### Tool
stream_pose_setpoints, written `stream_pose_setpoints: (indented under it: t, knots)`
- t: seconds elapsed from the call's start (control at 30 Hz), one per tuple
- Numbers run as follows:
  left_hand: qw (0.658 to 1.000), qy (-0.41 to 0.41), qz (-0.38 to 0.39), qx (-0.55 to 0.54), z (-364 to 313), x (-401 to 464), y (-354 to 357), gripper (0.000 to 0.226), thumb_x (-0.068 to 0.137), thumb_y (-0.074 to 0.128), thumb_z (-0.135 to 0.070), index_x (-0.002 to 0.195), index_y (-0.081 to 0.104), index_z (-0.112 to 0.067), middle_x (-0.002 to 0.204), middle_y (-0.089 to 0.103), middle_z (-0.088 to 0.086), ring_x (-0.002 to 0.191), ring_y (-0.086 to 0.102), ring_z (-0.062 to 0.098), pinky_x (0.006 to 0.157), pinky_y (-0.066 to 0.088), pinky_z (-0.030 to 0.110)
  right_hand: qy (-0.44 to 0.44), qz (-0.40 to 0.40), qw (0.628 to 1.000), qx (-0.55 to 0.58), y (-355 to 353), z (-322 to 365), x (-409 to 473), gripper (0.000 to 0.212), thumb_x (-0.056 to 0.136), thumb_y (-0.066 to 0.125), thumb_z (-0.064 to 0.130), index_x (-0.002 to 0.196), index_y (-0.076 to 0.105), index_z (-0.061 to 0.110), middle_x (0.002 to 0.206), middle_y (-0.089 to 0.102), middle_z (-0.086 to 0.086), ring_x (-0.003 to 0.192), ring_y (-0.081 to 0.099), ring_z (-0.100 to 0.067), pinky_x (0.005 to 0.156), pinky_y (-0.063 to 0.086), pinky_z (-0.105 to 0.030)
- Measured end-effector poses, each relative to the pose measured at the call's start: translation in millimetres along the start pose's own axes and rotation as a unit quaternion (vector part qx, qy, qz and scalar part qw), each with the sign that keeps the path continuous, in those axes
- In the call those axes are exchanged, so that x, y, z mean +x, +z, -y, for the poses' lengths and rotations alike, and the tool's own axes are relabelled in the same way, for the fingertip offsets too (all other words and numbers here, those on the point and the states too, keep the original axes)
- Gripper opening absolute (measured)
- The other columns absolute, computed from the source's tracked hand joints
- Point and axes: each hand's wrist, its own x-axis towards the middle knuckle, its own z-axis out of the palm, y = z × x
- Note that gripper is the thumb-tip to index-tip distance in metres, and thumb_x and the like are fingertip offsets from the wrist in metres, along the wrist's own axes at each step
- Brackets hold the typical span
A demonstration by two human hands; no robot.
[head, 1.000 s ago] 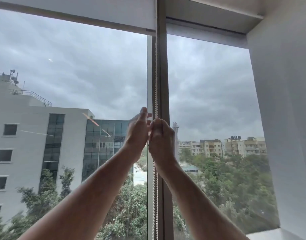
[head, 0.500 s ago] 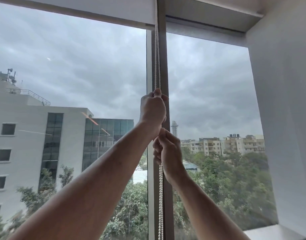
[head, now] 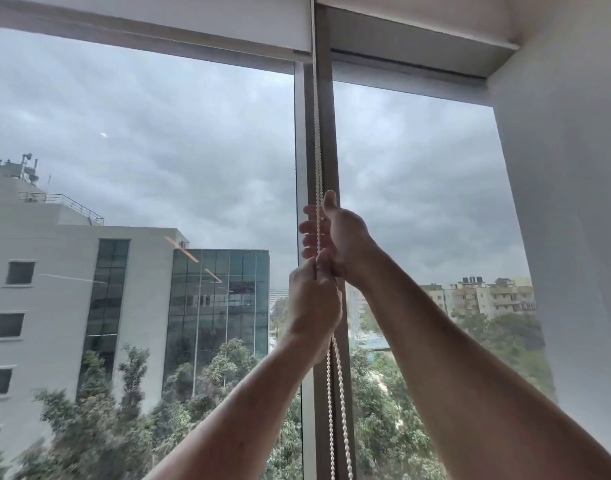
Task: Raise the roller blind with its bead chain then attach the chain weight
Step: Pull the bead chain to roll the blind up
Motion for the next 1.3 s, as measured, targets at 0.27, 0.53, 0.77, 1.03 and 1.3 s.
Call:
stream_pose_setpoints:
  t: [0.27, 0.53, 0.77, 1.03, 1.3]
  knots:
    - [0.999, 0.016, -0.023, 0.037, 12, -4, -12, 0.051, 0.103, 0.036, -0.021, 0.058, 0.058, -0.027, 0.039, 0.04, -0.01, 0.046, 0.031, 0.019, 0.051, 0.025, 0.038, 0.014, 0.009, 0.998, 0.056, 22, 12, 4, 0.039, 0.108, 0.029, 0.027, 0.096, 0.062, 0.01, 0.057, 0.043, 0.003, 0.048, 0.036, -0.011, 0.045, 0.034, -0.022]
    - [0.995, 0.052, -0.01, 0.079, 21, -13, -11, 0.049, 0.101, 0.038, -0.025, 0.054, 0.052, -0.028, 0.047, 0.038, -0.006, 0.049, 0.03, 0.019, 0.046, 0.026, 0.041, -0.086, -0.07, 0.994, 0.023, 34, 9, -2, 0.032, 0.096, 0.032, 0.007, 0.073, 0.052, 0.018, 0.041, 0.032, 0.006, 0.029, 0.024, -0.009, 0.037, 0.018, -0.016]
    - [0.997, 0.05, 0.052, 0.035, 44, -14, -28, 0.051, 0.1, 0.039, -0.04, 0.052, 0.049, -0.03, 0.041, 0.036, -0.011, 0.037, 0.026, 0.004, 0.04, 0.021, 0.022, -0.221, -0.131, 0.959, -0.115, 22, -22, -14, 0.032, 0.077, 0.035, 0.018, 0.055, 0.055, 0.029, 0.05, 0.038, 0.008, 0.051, 0.032, -0.018, 0.052, 0.025, -0.032]
    - [0.997, 0.048, -0.011, 0.066, -2, 49, -34, 0.057, 0.101, 0.03, -0.055, 0.094, 0.068, -0.014, 0.068, 0.064, 0.004, 0.056, 0.061, 0.005, 0.05, 0.049, 0.019, -0.252, -0.132, 0.947, -0.151, 11, -62, -33, 0.038, 0.094, 0.039, 0.011, 0.059, 0.05, 0.022, 0.053, 0.055, 0.019, 0.051, 0.05, 0.004, 0.051, 0.041, -0.021]
    - [0.993, -0.11, 0.031, -0.024, -78, 73, 5, 0.035, 0.106, 0.035, -0.036, 0.097, 0.057, -0.011, 0.062, 0.053, 0.0, 0.044, 0.047, 0.009, 0.041, 0.034, 0.019, -0.239, -0.117, 0.954, -0.134, 5, -97, -59, 0.042, 0.103, 0.038, 0.008, 0.065, 0.051, 0.021, 0.049, 0.041, 0.012, 0.051, 0.033, -0.013, 0.051, 0.027, -0.03]
